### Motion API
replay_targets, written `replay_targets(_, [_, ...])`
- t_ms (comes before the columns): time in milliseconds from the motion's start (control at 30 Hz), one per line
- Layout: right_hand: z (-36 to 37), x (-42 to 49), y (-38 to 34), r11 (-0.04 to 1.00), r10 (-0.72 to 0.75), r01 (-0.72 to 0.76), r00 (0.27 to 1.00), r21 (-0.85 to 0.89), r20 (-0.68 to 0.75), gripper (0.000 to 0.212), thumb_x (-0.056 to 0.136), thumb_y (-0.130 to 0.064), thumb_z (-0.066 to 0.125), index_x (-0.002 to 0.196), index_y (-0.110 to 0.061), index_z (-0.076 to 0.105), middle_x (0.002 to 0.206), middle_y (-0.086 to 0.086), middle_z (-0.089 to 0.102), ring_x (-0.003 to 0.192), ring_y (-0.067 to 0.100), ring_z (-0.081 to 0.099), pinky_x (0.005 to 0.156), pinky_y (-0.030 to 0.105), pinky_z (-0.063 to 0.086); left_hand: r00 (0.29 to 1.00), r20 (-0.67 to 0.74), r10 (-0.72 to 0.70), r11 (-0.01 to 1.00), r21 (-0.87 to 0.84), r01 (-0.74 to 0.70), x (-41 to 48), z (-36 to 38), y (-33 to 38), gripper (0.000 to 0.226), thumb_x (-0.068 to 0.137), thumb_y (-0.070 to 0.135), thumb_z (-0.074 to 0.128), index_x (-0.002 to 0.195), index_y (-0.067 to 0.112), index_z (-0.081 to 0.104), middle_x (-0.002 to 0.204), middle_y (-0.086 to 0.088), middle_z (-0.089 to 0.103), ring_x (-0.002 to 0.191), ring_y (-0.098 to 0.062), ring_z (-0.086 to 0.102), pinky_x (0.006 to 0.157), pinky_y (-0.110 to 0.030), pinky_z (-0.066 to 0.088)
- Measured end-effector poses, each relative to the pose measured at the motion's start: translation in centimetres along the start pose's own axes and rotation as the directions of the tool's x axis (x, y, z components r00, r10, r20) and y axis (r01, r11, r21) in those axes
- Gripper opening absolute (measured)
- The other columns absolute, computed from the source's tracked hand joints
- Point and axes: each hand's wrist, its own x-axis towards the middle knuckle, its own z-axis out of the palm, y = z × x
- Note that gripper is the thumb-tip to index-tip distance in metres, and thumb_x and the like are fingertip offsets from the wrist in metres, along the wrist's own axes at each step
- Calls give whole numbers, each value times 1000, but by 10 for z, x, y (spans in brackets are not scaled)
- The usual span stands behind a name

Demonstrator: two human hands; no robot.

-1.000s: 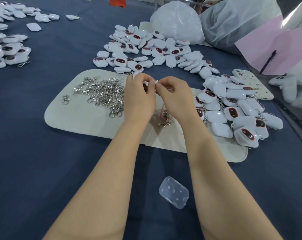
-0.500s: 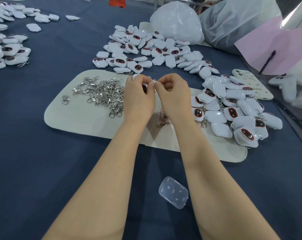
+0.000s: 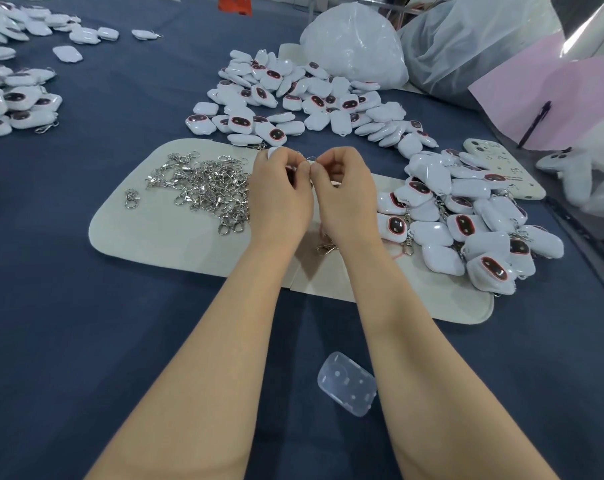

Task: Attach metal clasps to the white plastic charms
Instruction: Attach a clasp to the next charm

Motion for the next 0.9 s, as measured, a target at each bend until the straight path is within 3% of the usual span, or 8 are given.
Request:
replay_targets(467, [-3,2,-1,1000,-9,9,1000,-25,-14,7,87,-9,61,88,-15,58,76,-15,56,71,-3,53,69,8,42,999,2,37,999,34,-37,-1,0,2,12,94,12,51,96,6,61,100,-1,46,80,-16,51,75,-23,40])
replay_targets(900, [-2,2,-1,1000,-2,2,1000,-23,-19,7,87,-9,61,90,-15,57,78,-15,57,74,1,54,73,14,46,1000,10,25,999,29,-25,-2,0,3,12,94,12,50,97,6,61,101,-1,46,82,-18,53,76,-24,41])
